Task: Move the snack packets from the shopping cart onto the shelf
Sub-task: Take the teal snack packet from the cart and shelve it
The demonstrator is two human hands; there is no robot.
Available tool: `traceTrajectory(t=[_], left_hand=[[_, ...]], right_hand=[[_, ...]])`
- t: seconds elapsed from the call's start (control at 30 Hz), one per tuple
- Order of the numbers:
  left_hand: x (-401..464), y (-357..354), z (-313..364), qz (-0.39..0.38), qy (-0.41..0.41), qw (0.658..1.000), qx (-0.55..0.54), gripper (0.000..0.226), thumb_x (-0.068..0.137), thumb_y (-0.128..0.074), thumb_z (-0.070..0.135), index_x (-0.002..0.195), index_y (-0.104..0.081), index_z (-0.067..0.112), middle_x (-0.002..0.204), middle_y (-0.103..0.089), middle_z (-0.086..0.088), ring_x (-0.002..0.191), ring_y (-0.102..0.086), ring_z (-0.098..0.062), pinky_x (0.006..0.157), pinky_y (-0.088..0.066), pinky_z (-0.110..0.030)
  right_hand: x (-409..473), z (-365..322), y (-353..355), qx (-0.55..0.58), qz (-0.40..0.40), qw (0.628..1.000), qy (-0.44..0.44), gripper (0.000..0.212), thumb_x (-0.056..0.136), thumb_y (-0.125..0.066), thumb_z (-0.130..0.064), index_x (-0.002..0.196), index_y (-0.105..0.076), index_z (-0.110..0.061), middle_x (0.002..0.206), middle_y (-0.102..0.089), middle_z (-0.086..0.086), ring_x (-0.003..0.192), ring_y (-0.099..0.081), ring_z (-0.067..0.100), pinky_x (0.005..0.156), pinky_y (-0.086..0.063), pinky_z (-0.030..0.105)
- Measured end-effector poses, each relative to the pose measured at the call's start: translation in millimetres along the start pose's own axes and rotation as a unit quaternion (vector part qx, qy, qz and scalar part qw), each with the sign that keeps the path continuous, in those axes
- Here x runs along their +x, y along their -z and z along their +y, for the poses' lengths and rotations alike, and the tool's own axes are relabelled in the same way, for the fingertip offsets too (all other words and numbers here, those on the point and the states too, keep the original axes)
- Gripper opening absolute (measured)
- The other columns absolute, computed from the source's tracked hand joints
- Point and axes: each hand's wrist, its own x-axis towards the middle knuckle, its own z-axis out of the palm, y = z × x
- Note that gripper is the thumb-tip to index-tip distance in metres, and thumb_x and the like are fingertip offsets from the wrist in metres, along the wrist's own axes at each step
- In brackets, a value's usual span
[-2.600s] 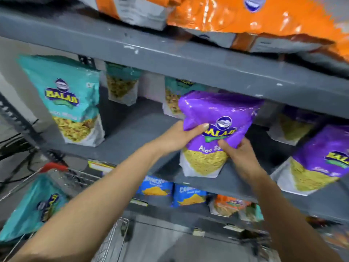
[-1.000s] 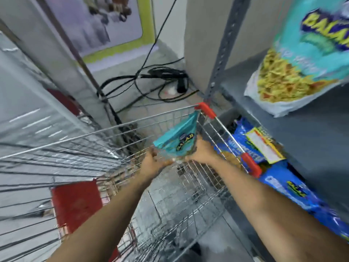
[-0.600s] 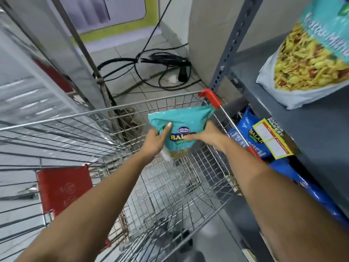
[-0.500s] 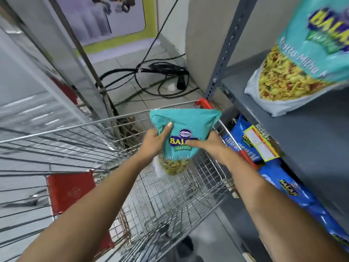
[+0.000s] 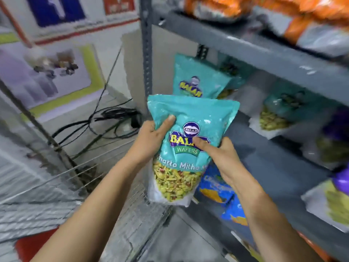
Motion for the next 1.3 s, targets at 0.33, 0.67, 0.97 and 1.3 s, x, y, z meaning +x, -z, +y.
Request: traceTrajectory(t=[0.33,0.67,0.97,1.3], left_hand=[[77,-120,9,-0.133,-0.124,0.983,0.033,0.022,0.096,-0.052,0.023,0.094,-0.067,0.006,0.095,-0.072,-0.007,0.084,-0.065,-0.010,0.079,-0.056,-0.037],[143,-181,-38,-0.201,-0.069,0.977,0.011,0.028,0.091,-0.061,0.031,0.110,-0.067,0.011,0.112,-0.071,-0.003,0.096,-0.068,-0.006,0.086,-0.056,-0.029],[102,-90,-126,0.219,-0.142,0.935,0.238,0.057,0.063,-0.085,0.042,0.104,-0.061,0.011,0.110,-0.053,-0.005,0.105,-0.048,-0.011,0.095,-0.044,-0.037],[151,-80,-149,0.157,-0.018,0.962,0.222,0.140,0.049,-0.093,0.035,0.152,-0.001,0.017,0.155,-0.029,-0.005,0.142,-0.030,-0.026,0.118,-0.027,-0.042]], right_hand=[[7,-38,108,-0.020,0.143,0.984,0.100,0.038,0.064,-0.085,-0.015,0.098,-0.072,-0.020,0.094,-0.077,-0.011,0.090,-0.073,0.009,0.070,-0.057,0.021],[68,14,165,-0.023,0.243,0.965,0.096,0.033,0.077,-0.079,-0.020,0.108,-0.069,-0.019,0.103,-0.074,-0.006,0.094,-0.072,0.007,0.074,-0.055,0.020],[71,91,178,-0.100,0.167,0.981,0.001,0.091,0.047,-0.095,-0.019,0.124,-0.048,-0.019,0.119,-0.067,-0.001,0.108,-0.064,0.009,0.089,-0.053,0.029],[73,104,155,-0.133,0.221,0.966,0.023,0.098,0.051,-0.094,-0.016,0.132,-0.039,-0.023,0.114,-0.060,-0.018,0.104,-0.056,-0.008,0.072,-0.047,0.002]])
